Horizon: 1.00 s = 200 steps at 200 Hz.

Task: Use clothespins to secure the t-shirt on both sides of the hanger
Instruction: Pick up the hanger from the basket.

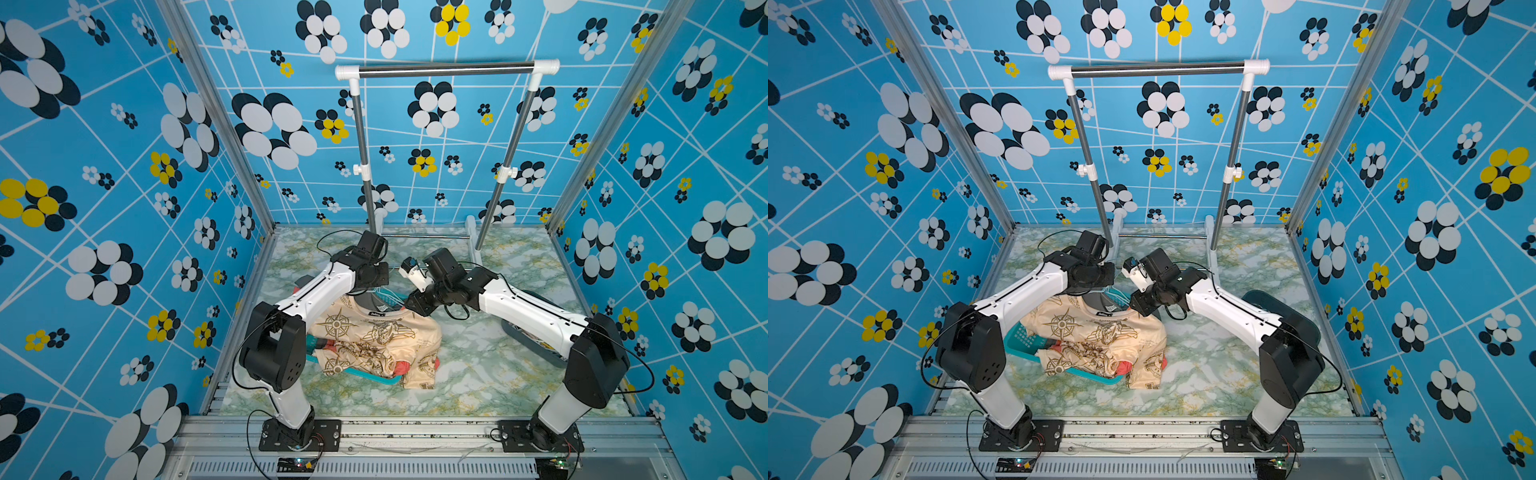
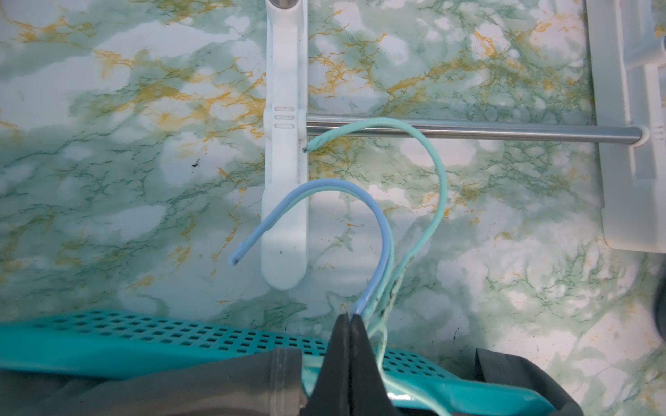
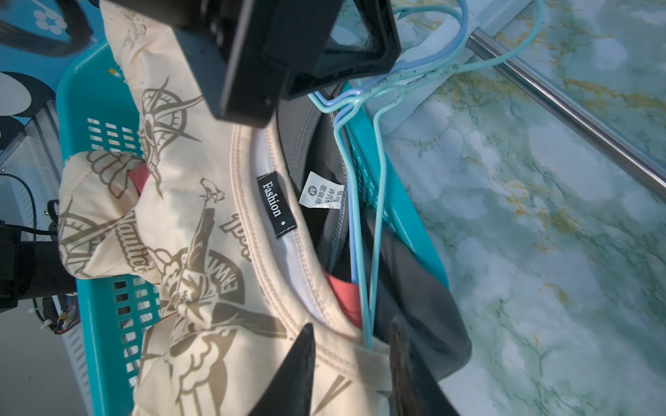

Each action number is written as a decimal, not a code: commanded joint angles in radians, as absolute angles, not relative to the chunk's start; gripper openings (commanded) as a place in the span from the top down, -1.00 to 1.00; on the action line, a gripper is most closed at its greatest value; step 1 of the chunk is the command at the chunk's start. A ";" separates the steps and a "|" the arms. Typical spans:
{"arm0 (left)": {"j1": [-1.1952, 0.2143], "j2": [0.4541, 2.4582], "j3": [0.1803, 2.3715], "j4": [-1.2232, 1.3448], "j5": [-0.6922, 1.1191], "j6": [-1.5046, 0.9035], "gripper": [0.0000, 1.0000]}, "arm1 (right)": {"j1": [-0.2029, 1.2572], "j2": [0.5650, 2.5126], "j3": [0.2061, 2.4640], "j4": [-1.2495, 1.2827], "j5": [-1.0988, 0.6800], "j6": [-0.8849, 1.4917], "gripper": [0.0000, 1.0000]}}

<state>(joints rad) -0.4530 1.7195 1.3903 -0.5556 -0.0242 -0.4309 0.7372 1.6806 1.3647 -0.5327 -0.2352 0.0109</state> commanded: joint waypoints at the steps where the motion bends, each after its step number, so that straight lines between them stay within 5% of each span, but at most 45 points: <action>1: -0.450 1.638 1.388 -0.569 -0.048 -0.440 0.60 | 0.736 1.715 1.375 -0.585 -0.261 -0.018 0.29; 34: -0.441 1.578 1.376 -0.574 -0.045 -0.442 0.38 | 0.736 1.756 1.398 -0.613 -0.265 -0.024 0.45; 61: -0.433 1.529 1.359 -0.579 -0.043 -0.442 0.16 | 0.736 1.754 1.393 -0.590 -0.283 -0.010 0.81; 98: -0.428 1.467 1.322 -0.584 -0.057 -0.441 -0.36 | 0.736 1.721 1.409 -0.590 -0.273 -0.009 1.00; 106: -0.427 1.454 1.313 -0.584 -0.060 -0.441 -0.59 | 0.736 1.708 1.411 -0.594 -0.268 -0.009 1.00; 112: -0.427 1.446 1.308 -0.583 -0.061 -0.441 -1.00 | 0.736 1.697 1.414 -0.598 -0.264 -0.010 1.00; 200: -0.453 1.330 1.220 -0.471 0.057 -0.439 -0.99 | 0.740 1.560 1.436 -0.662 -0.259 -0.008 1.00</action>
